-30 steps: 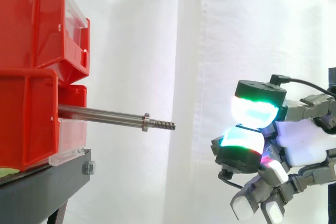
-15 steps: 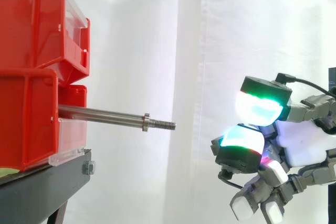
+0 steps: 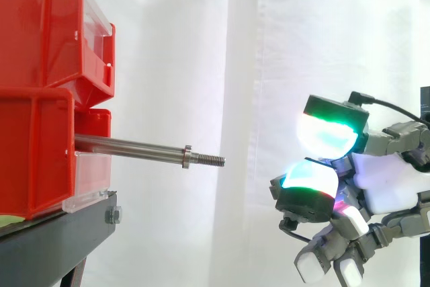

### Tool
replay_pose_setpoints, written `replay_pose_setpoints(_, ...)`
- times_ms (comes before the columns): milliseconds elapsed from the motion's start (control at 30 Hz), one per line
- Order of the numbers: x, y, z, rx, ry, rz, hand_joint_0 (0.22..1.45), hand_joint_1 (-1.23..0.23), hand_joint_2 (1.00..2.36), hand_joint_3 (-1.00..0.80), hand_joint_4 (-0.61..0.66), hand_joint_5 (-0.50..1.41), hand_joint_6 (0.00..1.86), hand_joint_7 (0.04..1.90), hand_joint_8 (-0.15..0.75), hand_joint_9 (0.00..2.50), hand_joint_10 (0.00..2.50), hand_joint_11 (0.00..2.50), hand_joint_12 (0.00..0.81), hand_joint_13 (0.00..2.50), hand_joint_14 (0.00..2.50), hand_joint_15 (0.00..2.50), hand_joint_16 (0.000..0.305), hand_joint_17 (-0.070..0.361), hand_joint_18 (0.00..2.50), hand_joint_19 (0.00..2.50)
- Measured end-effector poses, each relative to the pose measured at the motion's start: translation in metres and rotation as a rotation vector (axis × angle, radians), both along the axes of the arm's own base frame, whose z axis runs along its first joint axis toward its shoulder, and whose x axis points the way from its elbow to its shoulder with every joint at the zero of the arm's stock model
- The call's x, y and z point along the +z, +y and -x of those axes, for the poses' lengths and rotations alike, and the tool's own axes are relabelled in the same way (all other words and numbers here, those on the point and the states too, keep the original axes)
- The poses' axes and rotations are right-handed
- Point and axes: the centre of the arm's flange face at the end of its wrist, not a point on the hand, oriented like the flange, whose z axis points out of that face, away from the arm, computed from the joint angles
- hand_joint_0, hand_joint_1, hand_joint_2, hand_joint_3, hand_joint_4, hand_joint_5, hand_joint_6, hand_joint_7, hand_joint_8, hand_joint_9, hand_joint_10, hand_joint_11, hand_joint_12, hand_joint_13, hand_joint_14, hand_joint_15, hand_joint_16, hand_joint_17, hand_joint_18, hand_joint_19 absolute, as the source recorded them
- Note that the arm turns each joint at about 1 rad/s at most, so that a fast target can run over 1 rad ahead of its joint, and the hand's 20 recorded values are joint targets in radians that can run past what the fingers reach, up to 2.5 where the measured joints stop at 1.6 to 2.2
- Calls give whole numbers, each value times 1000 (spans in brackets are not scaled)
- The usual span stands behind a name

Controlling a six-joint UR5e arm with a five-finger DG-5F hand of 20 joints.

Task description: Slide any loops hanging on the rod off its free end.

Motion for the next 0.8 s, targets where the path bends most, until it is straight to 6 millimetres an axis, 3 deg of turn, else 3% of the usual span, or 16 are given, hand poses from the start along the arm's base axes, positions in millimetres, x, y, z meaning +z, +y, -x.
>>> replay_pose_setpoints(300,0,1,0,1,-1,1,594,-809,1019,-125,-32,-67,846,1314,299,1256,13,410,246,858,4,122,40,90,926,366)
replay_pose_setpoints(533,1,0,0,1,-3,1,554,-619,1008,-402,68,-87,797,1295,291,1202,12,386,238,781,5,152,39,87,859,431)
replay_pose_setpoints(800,0,0,0,2,-3,1,534,-529,1001,-478,82,-81,768,1234,299,1188,14,368,242,757,5,142,40,90,844,446)
